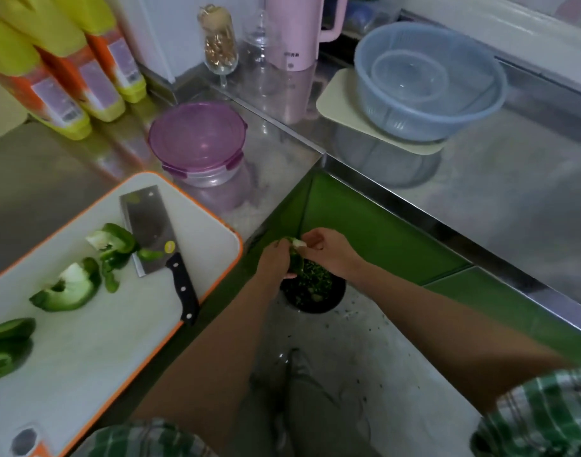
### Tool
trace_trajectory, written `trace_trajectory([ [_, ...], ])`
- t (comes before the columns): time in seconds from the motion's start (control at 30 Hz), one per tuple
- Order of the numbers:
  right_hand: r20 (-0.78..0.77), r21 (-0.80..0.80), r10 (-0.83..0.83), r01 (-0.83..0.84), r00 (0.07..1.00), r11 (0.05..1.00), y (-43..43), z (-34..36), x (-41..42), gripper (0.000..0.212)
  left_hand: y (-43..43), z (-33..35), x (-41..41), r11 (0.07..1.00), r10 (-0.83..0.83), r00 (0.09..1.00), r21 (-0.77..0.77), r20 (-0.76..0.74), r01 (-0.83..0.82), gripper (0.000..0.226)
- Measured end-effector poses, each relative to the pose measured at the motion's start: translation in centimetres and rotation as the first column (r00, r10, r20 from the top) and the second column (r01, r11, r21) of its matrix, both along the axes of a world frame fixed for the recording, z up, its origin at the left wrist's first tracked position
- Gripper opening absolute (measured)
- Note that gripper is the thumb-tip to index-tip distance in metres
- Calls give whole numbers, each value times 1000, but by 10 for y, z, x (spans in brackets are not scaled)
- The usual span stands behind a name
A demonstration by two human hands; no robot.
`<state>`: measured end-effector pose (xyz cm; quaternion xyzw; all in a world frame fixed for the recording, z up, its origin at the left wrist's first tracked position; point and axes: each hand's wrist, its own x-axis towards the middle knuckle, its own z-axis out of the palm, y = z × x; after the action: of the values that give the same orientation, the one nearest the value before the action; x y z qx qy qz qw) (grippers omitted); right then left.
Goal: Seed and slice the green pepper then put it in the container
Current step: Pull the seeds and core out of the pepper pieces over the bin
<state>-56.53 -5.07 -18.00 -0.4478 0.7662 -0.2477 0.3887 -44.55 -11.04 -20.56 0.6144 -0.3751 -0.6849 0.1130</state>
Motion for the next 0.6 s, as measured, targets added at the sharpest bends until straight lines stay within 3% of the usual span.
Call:
trace_trajectory([
  [0.27, 49, 31, -88, 87, 995, 996, -2, -93, -12, 32, -1, -97, -16, 974, -168, 985, -147, 32, 171, 36],
  [0.4, -19, 25, -80, 80, 997, 996, -6, -135, -18, 32, -7, -147, -22, 934, -252, 964, -238, 85, 266, 43],
  [0.5, -94, 15, -72, 74, 993, 997, -9, -161, -21, 27, -8, -167, -26, 943, -216, 974, -244, 64, 225, 23],
  [0.6, -156, -19, -75, 73, 985, 997, -11, -183, -23, 21, -1, -176, -29, 947, -211, 977, -243, 20, 209, 19],
])
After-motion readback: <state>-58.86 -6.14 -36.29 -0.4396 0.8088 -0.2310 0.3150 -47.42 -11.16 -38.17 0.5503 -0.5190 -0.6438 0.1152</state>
